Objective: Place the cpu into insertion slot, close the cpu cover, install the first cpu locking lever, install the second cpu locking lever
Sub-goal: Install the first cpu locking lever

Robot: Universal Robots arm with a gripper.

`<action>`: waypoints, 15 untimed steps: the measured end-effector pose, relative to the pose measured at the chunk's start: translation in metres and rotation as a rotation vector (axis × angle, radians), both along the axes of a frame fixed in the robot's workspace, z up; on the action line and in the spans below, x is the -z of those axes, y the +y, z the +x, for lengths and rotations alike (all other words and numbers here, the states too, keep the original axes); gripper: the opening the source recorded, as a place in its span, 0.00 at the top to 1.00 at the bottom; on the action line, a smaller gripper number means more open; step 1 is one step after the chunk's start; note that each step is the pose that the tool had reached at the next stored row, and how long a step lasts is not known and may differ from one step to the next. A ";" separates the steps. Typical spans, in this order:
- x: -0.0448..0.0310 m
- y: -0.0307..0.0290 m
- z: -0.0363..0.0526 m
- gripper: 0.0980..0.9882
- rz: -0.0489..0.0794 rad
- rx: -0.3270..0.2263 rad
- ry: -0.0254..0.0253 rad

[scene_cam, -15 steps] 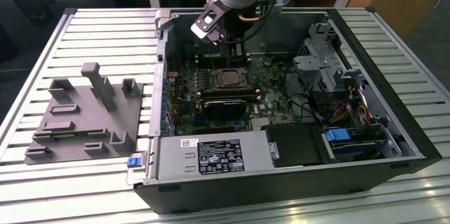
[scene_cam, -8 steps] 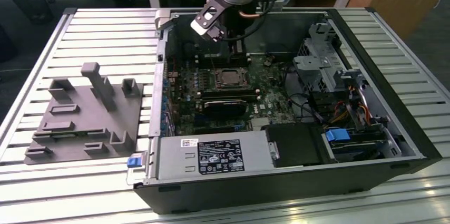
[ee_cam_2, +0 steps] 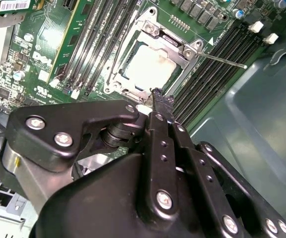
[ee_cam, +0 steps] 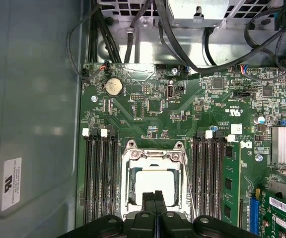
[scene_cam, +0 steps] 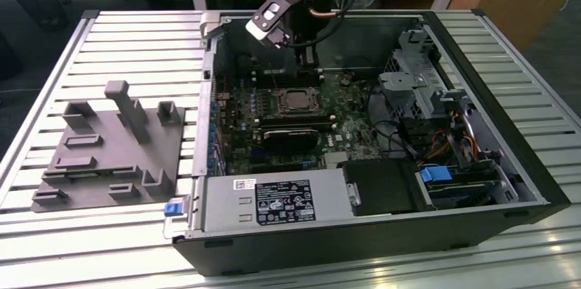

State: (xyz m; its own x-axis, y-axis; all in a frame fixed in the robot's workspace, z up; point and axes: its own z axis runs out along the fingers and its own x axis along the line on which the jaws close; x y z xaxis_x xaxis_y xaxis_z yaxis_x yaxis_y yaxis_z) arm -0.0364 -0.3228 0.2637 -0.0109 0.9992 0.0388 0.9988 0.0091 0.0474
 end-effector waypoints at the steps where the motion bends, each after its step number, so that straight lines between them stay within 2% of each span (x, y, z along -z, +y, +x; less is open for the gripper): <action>1: -0.0007 0.0000 0.0000 0.99 0.000 0.000 0.0000; 15: -0.0141 0.0000 0.0000 0.99 0.000 0.000 0.0000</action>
State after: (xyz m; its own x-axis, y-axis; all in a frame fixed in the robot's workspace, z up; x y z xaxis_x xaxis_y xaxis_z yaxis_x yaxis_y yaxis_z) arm -0.0364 -0.3228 0.2778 -0.0109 0.9992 0.0387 0.9988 0.0091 0.0475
